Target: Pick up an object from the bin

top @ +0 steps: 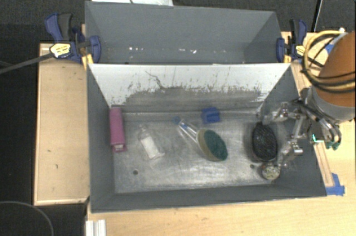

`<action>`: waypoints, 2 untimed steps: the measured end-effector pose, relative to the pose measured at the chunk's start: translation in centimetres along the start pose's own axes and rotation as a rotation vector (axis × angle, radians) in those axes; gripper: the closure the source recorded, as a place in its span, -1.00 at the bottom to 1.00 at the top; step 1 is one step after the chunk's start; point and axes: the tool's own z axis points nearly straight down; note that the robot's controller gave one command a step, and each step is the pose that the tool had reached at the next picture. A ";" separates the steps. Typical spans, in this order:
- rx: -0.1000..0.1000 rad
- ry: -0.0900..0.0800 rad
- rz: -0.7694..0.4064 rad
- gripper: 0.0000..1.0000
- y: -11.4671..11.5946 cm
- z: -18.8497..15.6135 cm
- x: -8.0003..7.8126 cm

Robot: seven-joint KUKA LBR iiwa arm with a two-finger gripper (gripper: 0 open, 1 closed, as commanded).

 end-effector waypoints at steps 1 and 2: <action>-0.002 -0.005 0.084 -1.00 4.8 9.3 -7.3; 0.002 -0.023 0.100 -1.00 9.6 13.6 -8.3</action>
Offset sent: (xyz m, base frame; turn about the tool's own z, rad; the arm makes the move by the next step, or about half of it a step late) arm 0.0712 0.0442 -0.0894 0.0891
